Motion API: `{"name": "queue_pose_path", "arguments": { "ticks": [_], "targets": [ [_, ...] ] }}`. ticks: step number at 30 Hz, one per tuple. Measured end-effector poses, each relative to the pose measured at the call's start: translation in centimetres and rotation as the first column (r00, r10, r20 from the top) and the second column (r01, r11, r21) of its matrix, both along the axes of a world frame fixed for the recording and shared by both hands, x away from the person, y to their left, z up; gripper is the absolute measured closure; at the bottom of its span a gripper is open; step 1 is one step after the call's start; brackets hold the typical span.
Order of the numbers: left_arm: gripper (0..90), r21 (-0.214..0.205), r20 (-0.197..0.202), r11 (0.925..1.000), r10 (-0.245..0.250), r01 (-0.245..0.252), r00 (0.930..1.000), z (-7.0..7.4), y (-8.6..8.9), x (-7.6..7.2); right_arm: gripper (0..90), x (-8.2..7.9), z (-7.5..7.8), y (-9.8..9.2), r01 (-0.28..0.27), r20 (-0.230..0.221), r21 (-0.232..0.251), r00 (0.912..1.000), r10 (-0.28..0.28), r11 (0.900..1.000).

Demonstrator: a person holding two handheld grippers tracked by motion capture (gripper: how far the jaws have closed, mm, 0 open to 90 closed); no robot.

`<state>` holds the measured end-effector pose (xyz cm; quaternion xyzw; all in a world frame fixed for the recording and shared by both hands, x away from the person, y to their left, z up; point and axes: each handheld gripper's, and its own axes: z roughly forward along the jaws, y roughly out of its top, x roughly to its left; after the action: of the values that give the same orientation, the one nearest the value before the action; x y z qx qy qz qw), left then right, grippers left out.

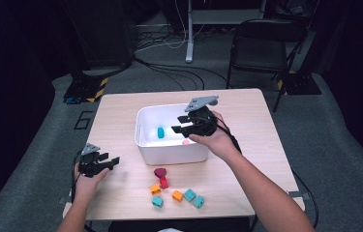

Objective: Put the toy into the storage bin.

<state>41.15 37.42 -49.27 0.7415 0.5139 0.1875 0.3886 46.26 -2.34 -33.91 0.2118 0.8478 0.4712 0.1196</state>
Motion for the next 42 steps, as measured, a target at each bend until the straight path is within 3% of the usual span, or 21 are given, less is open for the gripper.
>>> {"name": "queue_pose_path", "arguments": {
  "ticks": [10,16,19,26,32,42],
  "targets": [
    [40.8,0.000,-0.001,1.0000,0.002,-0.002,1.0000,0.0,-0.1,0.0,54.0,-3.1,-0.9,-1.2,-0.013,0.041,0.011,0.9991,0.012,0.9999],
    [40.8,-0.002,-0.004,1.0000,0.001,-0.001,1.0000,-0.1,-0.2,0.0,53.9,-4.8,-2.1,-2.0,-0.016,0.037,0.033,0.9992,0.015,0.9993],
    [40.9,0.000,-0.005,1.0000,-0.005,0.005,1.0000,0.0,-0.2,0.0,53.7,-5.3,-2.9,-2.4,-0.007,0.046,0.014,0.9989,0.007,0.9999],
    [40.9,-0.005,-0.004,1.0000,0.002,-0.002,1.0000,-0.1,-0.2,0.0,53.8,-6.2,-5.1,-3.4,0.006,0.014,0.021,0.9999,-0.006,0.9998],
    [40.9,-0.003,-0.005,1.0000,-0.002,0.002,1.0000,-0.1,-0.2,0.0,54.7,-6.6,-7.6,-3.8,0.012,-0.012,-0.016,0.9999,-0.012,0.9998],
    [41.2,0.001,-0.006,1.0000,-0.004,0.004,1.0000,-0.1,-0.3,0.0,54.8,-8.0,-11.2,-2.6,-0.037,-0.028,-0.062,0.9990,0.036,0.9974]
  ]
}}
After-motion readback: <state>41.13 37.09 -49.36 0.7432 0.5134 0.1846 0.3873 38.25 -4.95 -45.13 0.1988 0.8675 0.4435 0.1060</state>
